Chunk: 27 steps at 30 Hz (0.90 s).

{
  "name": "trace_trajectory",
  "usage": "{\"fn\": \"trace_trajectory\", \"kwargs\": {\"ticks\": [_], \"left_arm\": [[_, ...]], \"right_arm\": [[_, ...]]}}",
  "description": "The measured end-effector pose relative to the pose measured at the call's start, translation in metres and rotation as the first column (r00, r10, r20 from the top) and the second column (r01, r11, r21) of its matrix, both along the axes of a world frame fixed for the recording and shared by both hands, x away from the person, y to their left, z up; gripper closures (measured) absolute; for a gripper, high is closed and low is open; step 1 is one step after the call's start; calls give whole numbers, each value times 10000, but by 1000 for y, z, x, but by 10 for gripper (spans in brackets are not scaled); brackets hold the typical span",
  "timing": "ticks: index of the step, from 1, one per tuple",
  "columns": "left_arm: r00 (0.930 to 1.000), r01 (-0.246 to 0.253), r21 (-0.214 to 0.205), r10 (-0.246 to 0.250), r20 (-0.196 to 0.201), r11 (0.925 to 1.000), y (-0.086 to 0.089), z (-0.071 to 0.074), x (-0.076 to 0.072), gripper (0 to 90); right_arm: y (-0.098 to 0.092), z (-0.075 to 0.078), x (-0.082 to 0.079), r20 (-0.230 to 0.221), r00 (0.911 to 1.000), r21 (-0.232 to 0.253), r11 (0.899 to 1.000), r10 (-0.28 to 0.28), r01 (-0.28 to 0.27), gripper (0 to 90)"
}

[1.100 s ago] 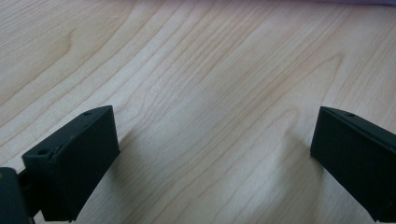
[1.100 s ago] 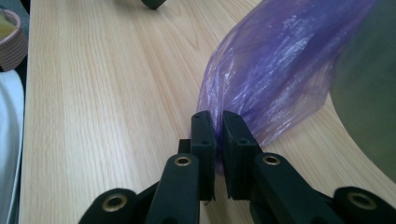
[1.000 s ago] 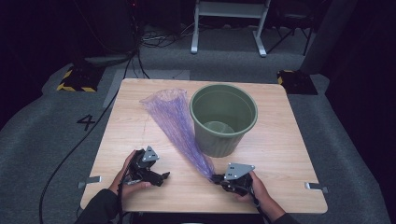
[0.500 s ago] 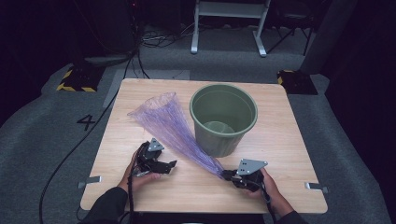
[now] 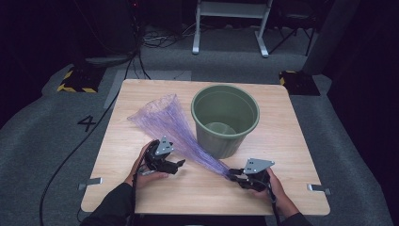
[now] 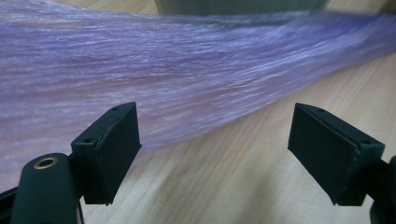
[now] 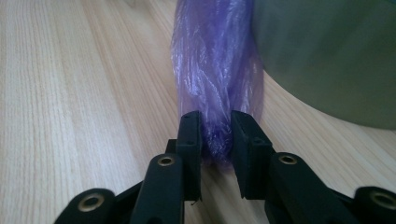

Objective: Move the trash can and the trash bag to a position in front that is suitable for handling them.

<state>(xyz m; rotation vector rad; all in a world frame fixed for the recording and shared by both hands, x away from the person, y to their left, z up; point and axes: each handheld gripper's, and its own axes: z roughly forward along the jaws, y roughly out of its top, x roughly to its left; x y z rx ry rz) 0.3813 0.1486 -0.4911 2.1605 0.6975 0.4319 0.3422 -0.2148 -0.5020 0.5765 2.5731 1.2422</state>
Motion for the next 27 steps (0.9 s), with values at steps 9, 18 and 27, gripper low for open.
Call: {"fn": "trace_trajectory", "kwargs": {"ticks": [9, 18, 27], "left_arm": [[9992, 16, 822, -49, 395, 9966, 0, -6, 7, 180], [9999, -132, 855, 127, 58, 9963, 3, -11, 14, 248], [9946, -184, 97, 193, -1019, 9998, 11, -10, 24, 597]], "right_arm": [[-19, 0, 3, -119, 9982, 121, 9982, -588, 590, 639], [-25, 0, 7, -385, 9949, 237, 9953, -930, 939, 461], [-37, 3, 10, -318, 9869, 285, 9868, -1582, 1591, 372]]}}
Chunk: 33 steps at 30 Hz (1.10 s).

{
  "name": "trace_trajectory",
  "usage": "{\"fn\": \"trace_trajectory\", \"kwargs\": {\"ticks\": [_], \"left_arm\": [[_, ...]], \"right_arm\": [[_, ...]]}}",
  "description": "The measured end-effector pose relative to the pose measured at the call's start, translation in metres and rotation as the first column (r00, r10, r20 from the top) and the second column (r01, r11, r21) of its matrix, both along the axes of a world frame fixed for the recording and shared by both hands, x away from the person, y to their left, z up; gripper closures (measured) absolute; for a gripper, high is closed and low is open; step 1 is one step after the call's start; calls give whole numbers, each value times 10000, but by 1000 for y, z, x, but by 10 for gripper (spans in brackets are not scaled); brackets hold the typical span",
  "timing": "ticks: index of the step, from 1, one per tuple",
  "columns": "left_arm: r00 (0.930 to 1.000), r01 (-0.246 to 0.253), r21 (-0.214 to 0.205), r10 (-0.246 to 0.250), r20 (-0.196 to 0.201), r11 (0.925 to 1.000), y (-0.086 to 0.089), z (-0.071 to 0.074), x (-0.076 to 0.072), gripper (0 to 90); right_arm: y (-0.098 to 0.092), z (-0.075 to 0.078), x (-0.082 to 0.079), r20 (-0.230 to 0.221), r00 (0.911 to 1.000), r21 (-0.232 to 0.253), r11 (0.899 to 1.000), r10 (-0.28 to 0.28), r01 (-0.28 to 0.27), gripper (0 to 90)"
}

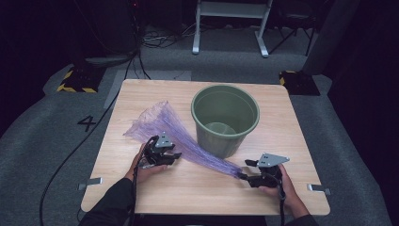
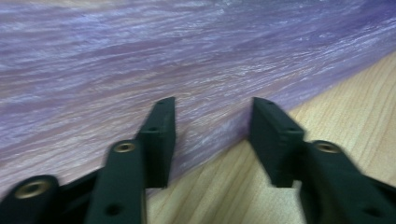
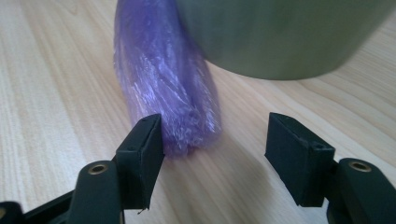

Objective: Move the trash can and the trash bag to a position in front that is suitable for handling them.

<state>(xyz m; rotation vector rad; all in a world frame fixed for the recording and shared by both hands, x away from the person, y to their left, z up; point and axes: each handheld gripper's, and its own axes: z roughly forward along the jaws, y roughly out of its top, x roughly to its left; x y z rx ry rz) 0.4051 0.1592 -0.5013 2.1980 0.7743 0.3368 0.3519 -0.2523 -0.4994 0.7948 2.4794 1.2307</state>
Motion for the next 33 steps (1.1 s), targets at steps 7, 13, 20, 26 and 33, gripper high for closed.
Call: {"fn": "trace_trajectory", "kwargs": {"ticks": [7, 13, 20, 26, 33], "left_arm": [[9995, -302, 23, 302, 71, 9995, 3, 0, 1, 844], [9984, -506, 200, 501, 263, 9985, 3, 1, 0, 897], [9957, -689, -146, 696, 618, 9975, 12, 9, -2, 899], [9934, -689, -190, 703, 910, 9974, 15, 15, -6, 899], [9872, -844, -589, 915, 1310, 9947, 21, 24, -12, 900]], "right_arm": [[-24, 2, 12, -83, 9882, -81, 9882, -1531, 1530, 332], [-38, 0, 18, -178, 9774, 57, 9775, -2108, 2109, 326], [-36, -2, 20, -187, 9788, -143, 9789, -2040, 2037, 310], [-37, -2, 21, -243, 9775, -91, 9778, -2094, 2093, 311], [-36, -2, 21, -260, 9781, -92, 9784, -2065, 2064, 311]]}}
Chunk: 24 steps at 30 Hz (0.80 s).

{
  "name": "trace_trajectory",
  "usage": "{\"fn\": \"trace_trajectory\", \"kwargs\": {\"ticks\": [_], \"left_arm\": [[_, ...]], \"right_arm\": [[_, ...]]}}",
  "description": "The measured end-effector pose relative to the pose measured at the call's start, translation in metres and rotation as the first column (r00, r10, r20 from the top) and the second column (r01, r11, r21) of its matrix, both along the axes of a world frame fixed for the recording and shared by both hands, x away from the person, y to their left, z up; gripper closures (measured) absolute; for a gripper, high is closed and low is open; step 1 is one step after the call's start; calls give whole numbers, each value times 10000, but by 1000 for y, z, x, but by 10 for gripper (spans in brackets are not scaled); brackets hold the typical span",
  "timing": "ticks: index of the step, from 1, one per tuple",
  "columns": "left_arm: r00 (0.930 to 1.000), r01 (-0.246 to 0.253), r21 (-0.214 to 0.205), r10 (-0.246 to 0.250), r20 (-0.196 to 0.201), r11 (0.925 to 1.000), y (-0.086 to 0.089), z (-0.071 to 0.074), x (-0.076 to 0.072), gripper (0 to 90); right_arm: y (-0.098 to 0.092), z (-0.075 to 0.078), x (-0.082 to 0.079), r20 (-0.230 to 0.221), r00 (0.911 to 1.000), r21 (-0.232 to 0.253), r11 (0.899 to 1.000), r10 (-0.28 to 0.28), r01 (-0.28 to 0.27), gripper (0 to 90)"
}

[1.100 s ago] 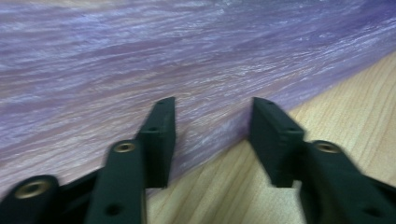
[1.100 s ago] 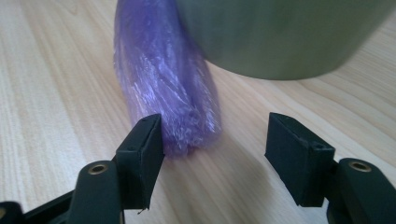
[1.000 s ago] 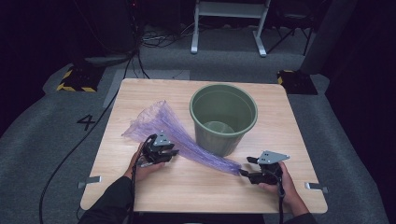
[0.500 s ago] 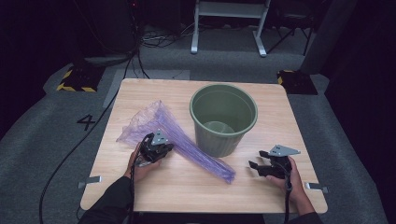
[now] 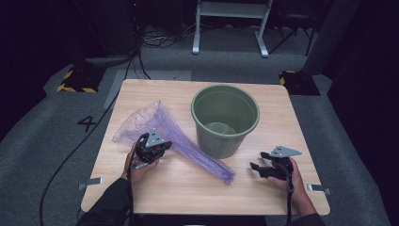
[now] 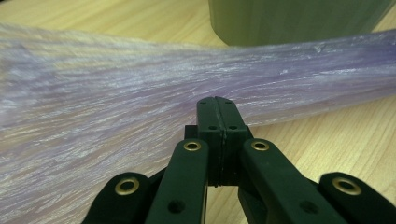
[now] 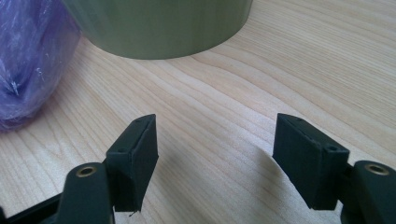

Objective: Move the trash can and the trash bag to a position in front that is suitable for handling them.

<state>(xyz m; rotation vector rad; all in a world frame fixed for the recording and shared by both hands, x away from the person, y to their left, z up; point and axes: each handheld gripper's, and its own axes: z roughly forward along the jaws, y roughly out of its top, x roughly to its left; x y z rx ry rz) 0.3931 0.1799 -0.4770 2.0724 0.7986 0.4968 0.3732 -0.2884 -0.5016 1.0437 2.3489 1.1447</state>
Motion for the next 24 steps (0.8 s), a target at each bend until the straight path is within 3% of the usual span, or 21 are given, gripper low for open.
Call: {"fn": "trace_trajectory", "kwargs": {"ticks": [13, 24], "left_arm": [[9970, -324, -755, 375, 670, 9966, 8, 14, -7, 900], [9917, -561, -1401, 714, 1066, 9885, 19, 27, -9, 900]], "right_arm": [[1, 0, 1, -40, 10000, -127, 9999, -22, 21, 308], [2, -1, 2, -103, 9999, -162, 9998, -85, 83, 301]]}}
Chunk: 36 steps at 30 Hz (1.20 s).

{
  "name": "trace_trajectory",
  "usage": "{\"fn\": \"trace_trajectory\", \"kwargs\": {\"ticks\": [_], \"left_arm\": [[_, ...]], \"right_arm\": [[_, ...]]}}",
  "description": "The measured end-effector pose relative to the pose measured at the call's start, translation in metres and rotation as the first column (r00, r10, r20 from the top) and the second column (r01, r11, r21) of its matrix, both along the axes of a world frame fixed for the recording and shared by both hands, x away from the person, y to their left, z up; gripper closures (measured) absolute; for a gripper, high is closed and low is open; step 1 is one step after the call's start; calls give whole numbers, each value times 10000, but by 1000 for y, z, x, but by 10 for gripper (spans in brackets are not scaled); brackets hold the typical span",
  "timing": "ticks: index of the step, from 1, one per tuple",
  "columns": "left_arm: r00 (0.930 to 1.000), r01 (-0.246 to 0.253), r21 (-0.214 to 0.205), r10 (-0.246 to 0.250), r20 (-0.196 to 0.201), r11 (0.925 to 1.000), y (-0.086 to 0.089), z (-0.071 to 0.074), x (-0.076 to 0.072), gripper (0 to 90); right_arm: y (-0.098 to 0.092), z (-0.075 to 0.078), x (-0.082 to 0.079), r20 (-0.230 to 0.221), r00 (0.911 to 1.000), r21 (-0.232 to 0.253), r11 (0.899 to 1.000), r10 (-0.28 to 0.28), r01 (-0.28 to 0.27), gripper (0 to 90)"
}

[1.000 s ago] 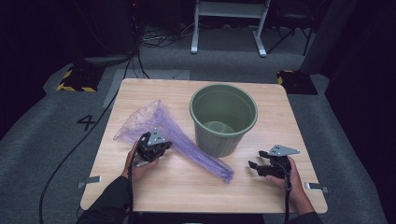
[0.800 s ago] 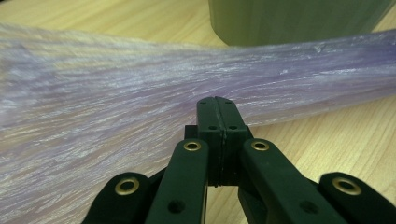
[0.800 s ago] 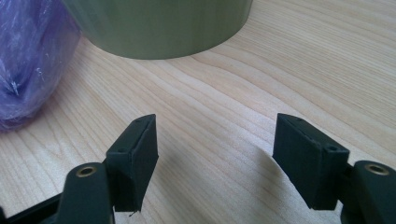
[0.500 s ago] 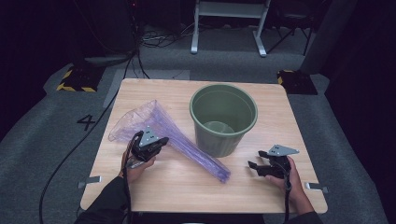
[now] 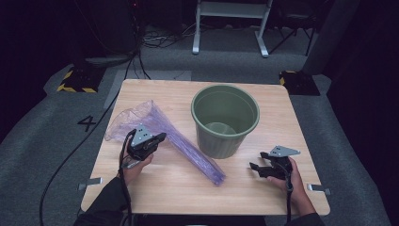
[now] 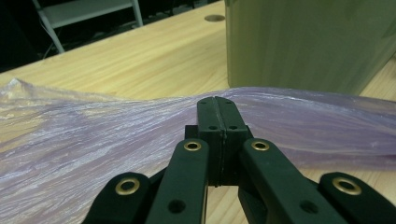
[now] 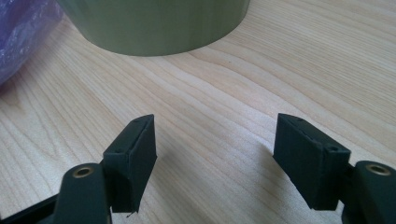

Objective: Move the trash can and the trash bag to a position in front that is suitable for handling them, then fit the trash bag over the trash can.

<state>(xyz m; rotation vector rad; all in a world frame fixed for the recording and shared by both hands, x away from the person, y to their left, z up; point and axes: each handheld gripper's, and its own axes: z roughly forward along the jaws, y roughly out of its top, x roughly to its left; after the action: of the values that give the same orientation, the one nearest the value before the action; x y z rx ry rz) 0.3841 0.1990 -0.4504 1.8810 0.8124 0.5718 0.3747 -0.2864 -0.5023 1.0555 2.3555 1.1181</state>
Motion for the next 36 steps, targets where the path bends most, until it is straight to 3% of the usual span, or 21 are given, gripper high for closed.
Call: {"fn": "trace_trajectory", "kwargs": {"ticks": [19, 28, 36], "left_arm": [[9998, -58, -88, 59, 176, 9999, 3, 6, 0, 900], [9991, -153, -365, 167, 391, 9992, 5, 14, -1, 900], [9981, -180, -331, 199, 575, 9993, 3, 20, 0, 900]], "right_arm": [[1, 0, 0, -45, 10000, -121, 9999, -49, 48, 297], [2, -1, 1, -106, 9999, -168, 9999, 40, -42, 291], [1, 0, 0, -92, 10000, -83, 10000, 8, -9, 289]]}}
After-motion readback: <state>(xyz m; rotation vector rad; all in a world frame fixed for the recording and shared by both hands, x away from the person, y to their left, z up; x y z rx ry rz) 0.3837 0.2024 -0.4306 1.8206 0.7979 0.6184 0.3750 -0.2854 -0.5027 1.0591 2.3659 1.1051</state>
